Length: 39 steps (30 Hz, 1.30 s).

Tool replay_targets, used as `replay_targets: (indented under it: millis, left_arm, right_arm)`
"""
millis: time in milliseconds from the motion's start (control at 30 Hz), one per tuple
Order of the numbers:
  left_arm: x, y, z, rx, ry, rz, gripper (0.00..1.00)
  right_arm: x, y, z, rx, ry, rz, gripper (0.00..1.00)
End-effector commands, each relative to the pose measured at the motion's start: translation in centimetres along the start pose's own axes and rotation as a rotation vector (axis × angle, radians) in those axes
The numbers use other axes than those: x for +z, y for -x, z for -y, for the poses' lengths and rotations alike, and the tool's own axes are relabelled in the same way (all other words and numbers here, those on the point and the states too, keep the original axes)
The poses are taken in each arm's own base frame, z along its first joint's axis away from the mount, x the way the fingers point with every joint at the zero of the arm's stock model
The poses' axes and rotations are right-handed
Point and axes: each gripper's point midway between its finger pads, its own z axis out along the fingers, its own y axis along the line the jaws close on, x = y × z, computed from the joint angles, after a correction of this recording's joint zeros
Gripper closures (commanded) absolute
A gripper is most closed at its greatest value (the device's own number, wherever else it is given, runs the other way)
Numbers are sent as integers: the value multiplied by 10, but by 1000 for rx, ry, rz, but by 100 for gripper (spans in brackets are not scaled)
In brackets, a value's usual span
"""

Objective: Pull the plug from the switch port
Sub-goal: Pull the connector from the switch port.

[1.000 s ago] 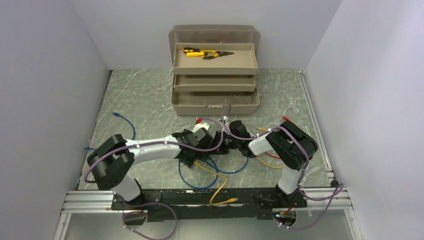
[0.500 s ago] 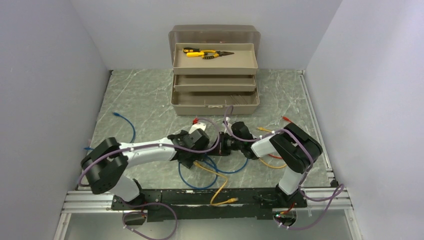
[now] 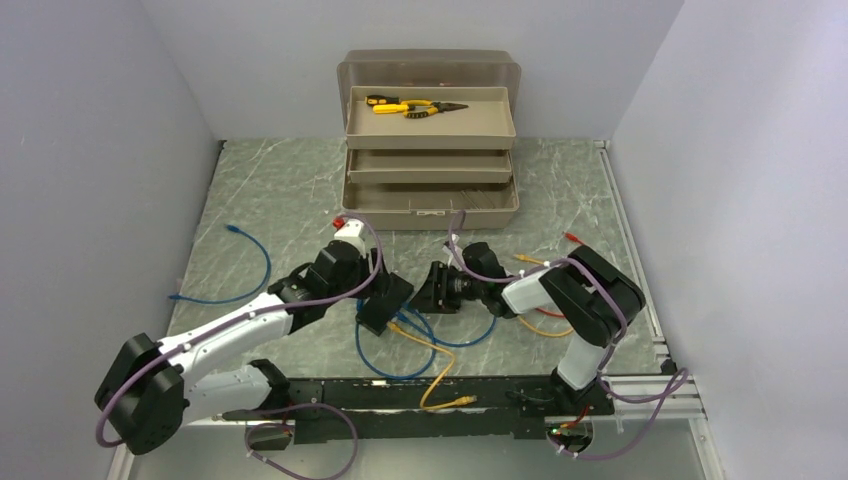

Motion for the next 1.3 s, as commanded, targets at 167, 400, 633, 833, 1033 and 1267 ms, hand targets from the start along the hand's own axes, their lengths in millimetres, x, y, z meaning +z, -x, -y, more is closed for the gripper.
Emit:
replay_targets:
  millis: [167,400,633,833,1033,1267]
  left_arm:
    - [23,-35,-9,-96,-46,-122,48]
    - [36,-55,-32,-91,69,-181,68]
    - [45,-75,-44,-89,114,-234,76]
    - [51,-91,-50,-99,124,-272,80]
    - [55,-100,-51,-111,123,-288,83]
    - [55,-103,-53,-107,127,-294,84]
  right_arm:
    - [10,13,-8,68,74,23,51]
    - [15,14,-2,147,84,25,56]
    - [19,17,3,213,110,33,58]
    - [23,22,0,224,122,33,64]
    - [25,22,1,232,125,25,69]
    - [25,22,0,271,162,41,70]
